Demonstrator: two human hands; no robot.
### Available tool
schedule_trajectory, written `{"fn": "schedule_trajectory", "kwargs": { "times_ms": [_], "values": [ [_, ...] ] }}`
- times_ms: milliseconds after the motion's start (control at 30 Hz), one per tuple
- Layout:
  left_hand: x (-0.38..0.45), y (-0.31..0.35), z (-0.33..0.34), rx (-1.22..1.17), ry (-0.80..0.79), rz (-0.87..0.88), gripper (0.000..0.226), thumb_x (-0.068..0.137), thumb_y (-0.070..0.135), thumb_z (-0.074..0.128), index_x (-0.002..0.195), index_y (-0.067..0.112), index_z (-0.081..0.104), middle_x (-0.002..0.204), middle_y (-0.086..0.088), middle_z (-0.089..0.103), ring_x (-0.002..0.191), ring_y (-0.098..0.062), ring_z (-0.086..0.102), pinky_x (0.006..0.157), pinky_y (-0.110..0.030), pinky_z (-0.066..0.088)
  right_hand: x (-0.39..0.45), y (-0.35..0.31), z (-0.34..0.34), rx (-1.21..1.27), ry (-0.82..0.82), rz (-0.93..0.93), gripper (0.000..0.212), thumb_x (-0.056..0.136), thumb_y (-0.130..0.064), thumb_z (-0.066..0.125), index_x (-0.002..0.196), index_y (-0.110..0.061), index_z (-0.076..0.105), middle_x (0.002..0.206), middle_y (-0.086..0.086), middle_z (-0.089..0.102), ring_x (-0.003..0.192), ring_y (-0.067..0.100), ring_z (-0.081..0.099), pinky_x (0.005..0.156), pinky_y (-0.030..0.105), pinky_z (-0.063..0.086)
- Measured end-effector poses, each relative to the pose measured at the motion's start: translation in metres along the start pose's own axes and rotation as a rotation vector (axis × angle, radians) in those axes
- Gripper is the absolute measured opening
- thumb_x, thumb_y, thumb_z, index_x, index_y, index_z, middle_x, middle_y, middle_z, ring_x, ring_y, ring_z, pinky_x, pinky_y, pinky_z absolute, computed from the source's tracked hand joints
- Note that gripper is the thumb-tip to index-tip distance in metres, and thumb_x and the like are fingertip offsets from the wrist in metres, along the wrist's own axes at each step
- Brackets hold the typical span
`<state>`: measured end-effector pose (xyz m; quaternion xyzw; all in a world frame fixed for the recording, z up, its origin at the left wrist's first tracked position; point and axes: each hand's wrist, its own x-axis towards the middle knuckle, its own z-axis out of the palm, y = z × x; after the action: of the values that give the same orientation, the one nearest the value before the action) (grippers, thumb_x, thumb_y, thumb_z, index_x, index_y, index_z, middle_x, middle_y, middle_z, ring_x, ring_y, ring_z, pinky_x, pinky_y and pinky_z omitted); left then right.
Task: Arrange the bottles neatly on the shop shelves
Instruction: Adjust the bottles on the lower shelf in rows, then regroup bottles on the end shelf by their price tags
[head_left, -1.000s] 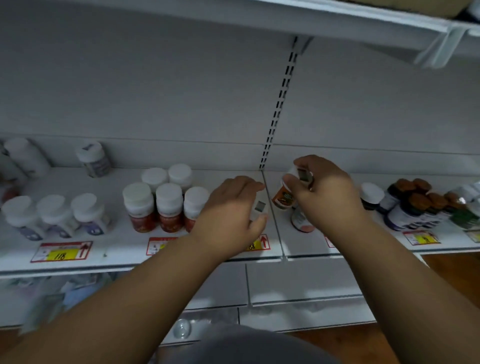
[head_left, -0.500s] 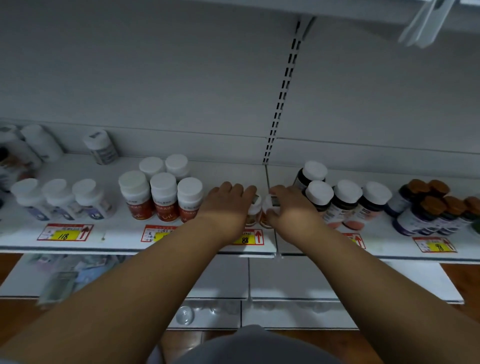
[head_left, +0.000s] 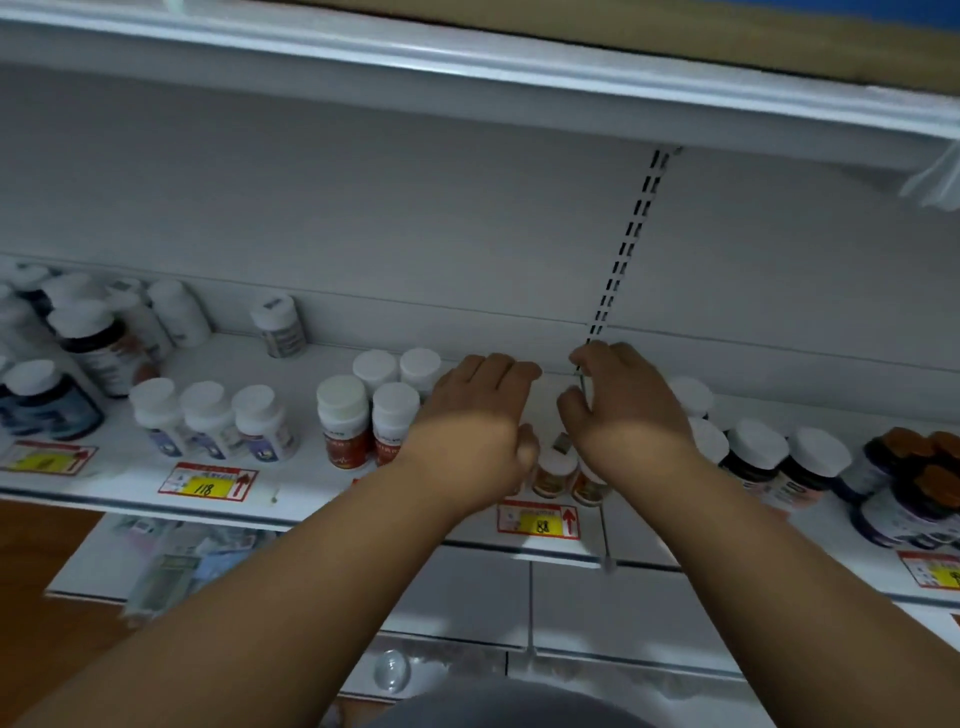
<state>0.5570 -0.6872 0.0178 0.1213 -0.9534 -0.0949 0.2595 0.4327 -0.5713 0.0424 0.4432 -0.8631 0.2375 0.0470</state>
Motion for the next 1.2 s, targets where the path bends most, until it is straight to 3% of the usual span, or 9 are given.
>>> {"fn": "schedule_trajectory", "kwargs": {
  "times_ms": [333,434,634,734,867,934,1034,1134,1200],
  "values": [
    [-0.046,-0.162,-0.09,-0.008,0.072,-0.312,0.05,0.081,0.038,0.046,0.123,0.013,0.059,0.114,-0.008,0.062,0.104,-0.033,0.056,0.088,-0.037,0.043,0.089,-0.167,0.063,0.191,-0.018,-0.301,0.027,0.092,-0.031,0.055,0.115,-0.016,0.057,0.111,0.002,0.054,0.087,0.016,0.058,0.073,0.029,0.045],
    [-0.055,-0.21,-0.114,0.005,0.048,-0.36,0.051,0.081,0.034,0.05,0.127,0.013,0.056,0.119,-0.008,0.059,0.11,-0.032,0.051,0.09,-0.035,0.04,0.125,-0.213,0.098,0.163,-0.086,-0.324,0.033,0.092,-0.034,0.056,0.12,-0.016,0.056,0.117,0.007,0.054,0.093,0.02,0.058,0.079,0.031,0.047],
    [-0.076,-0.282,-0.142,-0.005,-0.028,-0.364,0.043,0.089,0.029,0.056,0.13,0.016,0.053,0.122,-0.006,0.056,0.113,-0.027,0.048,0.092,-0.032,0.035,0.186,-0.278,0.18,-0.016,-0.349,-0.088,0.047,0.092,-0.039,0.055,0.127,-0.009,0.047,0.125,0.019,0.046,0.102,0.03,0.055,0.074,0.029,0.04],
    [-0.079,-0.306,-0.143,-0.023,-0.075,-0.358,0.044,0.089,0.032,0.054,0.13,0.017,0.053,0.123,-0.004,0.055,0.114,-0.026,0.048,0.096,-0.037,0.039,0.199,-0.291,0.216,-0.073,-0.349,0.054,0.061,0.087,-0.045,0.061,0.129,-0.006,0.043,0.129,0.021,0.044,0.111,0.033,0.053,0.083,0.034,0.044],
    [-0.081,-0.322,-0.14,-0.068,-0.116,-0.355,0.047,0.087,0.036,0.051,0.13,0.018,0.052,0.124,-0.005,0.055,0.115,-0.026,0.048,0.096,-0.042,0.041,0.199,-0.288,0.238,-0.095,-0.293,0.151,0.052,0.083,-0.035,0.067,0.124,-0.009,0.048,0.127,0.017,0.046,0.112,0.034,0.056,0.088,0.037,0.048],
    [-0.085,-0.329,-0.138,-0.093,-0.107,-0.336,0.051,0.083,0.039,0.047,0.129,0.017,0.053,0.122,-0.005,0.056,0.113,-0.027,0.05,0.094,-0.04,0.042,0.196,-0.284,0.236,0.02,-0.25,0.135,0.043,0.08,-0.031,0.068,0.114,-0.01,0.052,0.119,0.015,0.052,0.104,0.031,0.057,0.079,0.031,0.045],
    [-0.088,-0.334,-0.136,-0.137,-0.035,-0.349,0.055,0.083,0.045,0.048,0.129,0.016,0.052,0.123,-0.006,0.056,0.113,-0.026,0.05,0.095,-0.037,0.041,0.181,-0.283,0.215,0.438,-0.113,0.227,0.026,0.077,-0.032,0.065,0.093,-0.014,0.054,0.088,0.003,0.059,0.077,0.021,0.056,0.061,0.027,0.04],
    [-0.085,-0.325,-0.136,-0.245,0.064,-0.38,0.066,0.083,0.063,0.043,0.131,0.017,0.05,0.124,-0.002,0.055,0.111,-0.017,0.05,0.095,-0.033,0.042,0.16,-0.287,0.183,0.905,-0.028,0.373,0.014,0.072,-0.028,0.052,0.084,-0.022,0.057,0.08,0.001,0.059,0.075,0.021,0.057,0.066,0.036,0.05],
    [-0.08,-0.309,-0.136,-0.385,0.109,-0.39,0.072,0.081,0.07,0.037,0.131,0.02,0.049,0.123,0.004,0.053,0.104,-0.005,0.048,0.089,-0.024,0.041,0.144,-0.285,0.162,1.176,-0.04,0.405,0.014,0.079,-0.015,0.047,0.081,-0.022,0.059,0.081,0.003,0.06,0.075,0.02,0.059,0.066,0.035,0.051]
  ]
}}
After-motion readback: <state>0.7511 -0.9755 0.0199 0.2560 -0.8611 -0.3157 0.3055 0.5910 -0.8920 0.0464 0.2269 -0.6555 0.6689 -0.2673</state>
